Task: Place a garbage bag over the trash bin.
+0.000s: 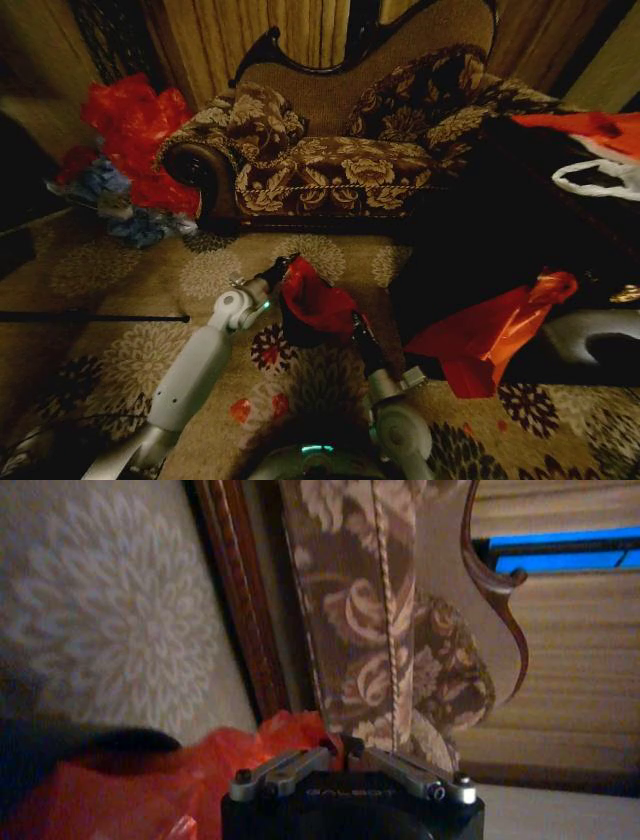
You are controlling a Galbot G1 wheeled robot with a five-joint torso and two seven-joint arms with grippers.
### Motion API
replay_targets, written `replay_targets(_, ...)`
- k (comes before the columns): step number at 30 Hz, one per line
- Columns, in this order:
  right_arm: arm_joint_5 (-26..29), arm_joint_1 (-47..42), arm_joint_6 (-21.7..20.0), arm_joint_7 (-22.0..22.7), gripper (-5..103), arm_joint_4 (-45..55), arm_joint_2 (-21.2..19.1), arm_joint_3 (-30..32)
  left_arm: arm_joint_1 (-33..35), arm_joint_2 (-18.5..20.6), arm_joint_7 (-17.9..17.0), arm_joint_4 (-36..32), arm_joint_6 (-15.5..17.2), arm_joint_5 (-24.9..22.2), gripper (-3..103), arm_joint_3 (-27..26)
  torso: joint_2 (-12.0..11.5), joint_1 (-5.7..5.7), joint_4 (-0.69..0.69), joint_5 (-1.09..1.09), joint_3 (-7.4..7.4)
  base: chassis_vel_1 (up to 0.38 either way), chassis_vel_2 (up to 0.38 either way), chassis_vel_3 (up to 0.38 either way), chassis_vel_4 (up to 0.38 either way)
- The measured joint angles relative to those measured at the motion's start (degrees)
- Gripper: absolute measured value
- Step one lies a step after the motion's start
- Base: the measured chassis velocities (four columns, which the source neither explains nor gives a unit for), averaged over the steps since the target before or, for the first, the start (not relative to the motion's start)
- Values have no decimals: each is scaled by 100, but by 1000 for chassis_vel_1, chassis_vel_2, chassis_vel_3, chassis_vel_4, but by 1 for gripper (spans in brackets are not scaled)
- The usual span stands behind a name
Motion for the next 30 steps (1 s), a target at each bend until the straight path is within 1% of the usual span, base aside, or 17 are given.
replay_targets(3,-121,73,-84,68,0,-180,80,-26,226,328,-22,-191,1,-97,0,-191,0,0,1,0,0,0,0,0,0)
replay_targets(4,-121,73,-84,68,0,-180,80,-26,226,328,-22,-191,1,-97,0,-191,0,0,1,0,0,0,0,0,0)
replay_targets(8,-407,-30,-223,119,0,-302,87,-92,613,750,-37,-489,28,-222,0,-173,0,0,-1,1,0,0,0,0,0)
replay_targets(9,-407,-30,-223,119,0,-302,87,-92,613,750,-37,-489,28,-222,0,-173,0,0,-1,1,0,0,0,0,0)
replay_targets(12,-617,-127,-390,147,0,-416,69,-149,899,916,-36,-616,49,-207,0,-175,0,-1,0,0,0,0,0,0,0)
replay_targets(14,-653,-134,-420,147,0,-448,63,-162,942,928,-36,-621,50,-192,0,-187,0,-1,-1,0,0,0,0,0,0)
replay_targets(17,-897,-154,-556,144,0,-690,35,-219,1119,1044,-29,-543,77,-60,0,-213,0,-1,-1,2,0,0,0,0,0)
replay_targets(18,-897,-154,-556,144,0,-690,35,-219,1119,1044,-29,-543,77,-60,0,-213,0,-1,-1,2,0,0,0,0,0)
replay_targets(20,-989,-143,-631,144,0,-878,3,-229,1181,1098,-8,-347,102,89,0,-196,0,-1,-1,1,0,0,0,0,0)
replay_targets(22,-1013,-119,-660,148,0,-962,-10,-231,1193,1100,-2,-285,105,133,0,-195,0,-1,-1,1,0,0,0,0,0)
replay_targets(24,-1081,52,-700,162,0,-1295,-41,-229,1214,1078,49,-60,110,340,0,-197,0,-1,0,1,0,0,0,0,0)
replay_targets(27,-1107,182,-731,193,0,-1501,-58,-212,1196,1028,79,79,111,459,0,-196,0,-1,1,1,0,0,0,0,0)
replay_targets(28,-1108,346,-741,210,0,-1701,-71,-179,1071,917,93,286,76,605,0,-159,0,-1,0,1,0,0,0,0,0)
replay_targets(30,-1106,387,-741,213,0,-1739,-71,-171,1039,891,94,332,69,630,0,-146,0,-1,0,2,0,0,0,0,0)
